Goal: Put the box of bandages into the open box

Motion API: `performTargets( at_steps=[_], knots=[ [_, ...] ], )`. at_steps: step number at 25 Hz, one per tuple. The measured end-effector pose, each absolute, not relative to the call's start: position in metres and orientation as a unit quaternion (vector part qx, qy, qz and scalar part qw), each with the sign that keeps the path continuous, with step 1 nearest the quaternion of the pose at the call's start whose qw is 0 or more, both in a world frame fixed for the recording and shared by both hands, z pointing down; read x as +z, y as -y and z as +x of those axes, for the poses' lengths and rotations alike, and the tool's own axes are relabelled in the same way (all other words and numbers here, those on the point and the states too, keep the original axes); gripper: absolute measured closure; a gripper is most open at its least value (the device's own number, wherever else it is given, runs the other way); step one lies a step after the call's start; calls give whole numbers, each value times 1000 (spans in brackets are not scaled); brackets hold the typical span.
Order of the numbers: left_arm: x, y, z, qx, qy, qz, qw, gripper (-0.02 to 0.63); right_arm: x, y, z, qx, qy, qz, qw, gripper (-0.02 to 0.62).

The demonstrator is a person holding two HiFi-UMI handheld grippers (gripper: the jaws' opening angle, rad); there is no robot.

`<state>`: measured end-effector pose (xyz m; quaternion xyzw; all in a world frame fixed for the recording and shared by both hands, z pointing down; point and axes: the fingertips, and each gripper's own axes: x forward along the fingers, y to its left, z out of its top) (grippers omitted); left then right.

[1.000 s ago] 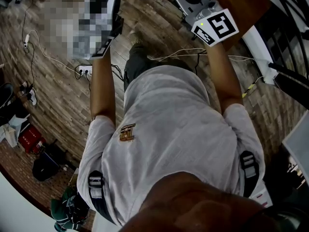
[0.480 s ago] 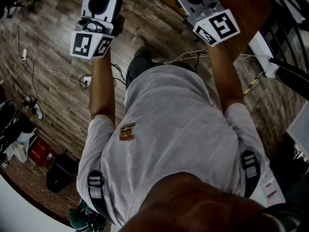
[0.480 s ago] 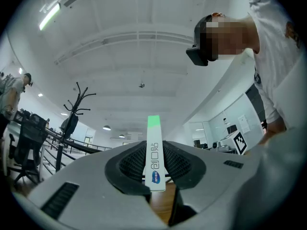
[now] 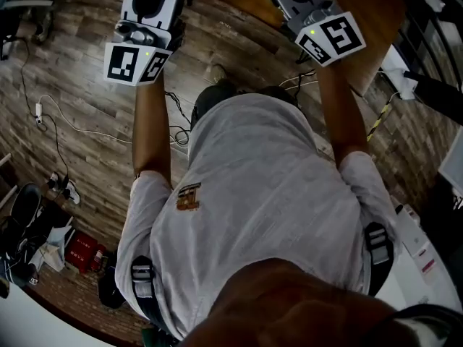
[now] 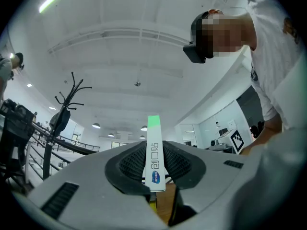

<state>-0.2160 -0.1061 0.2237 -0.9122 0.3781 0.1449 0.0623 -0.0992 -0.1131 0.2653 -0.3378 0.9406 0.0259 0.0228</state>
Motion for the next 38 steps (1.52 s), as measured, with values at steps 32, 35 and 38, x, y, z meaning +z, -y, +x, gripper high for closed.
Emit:
performTargets(
  at_steps=[32,35,38],
  knots=[
    [331,341,-150,-109,-181,-974,85,497,317,298,-60,5,-899,-437,-21,565],
    [353,359,-131,-155,-162,-970,90,497,323,311,-49,3,-900,-435,-26,565],
    [378,376,-109,-208,-141,-963,99,497,328,324,-33,-3,-902,-431,-23,565]
  ],
)
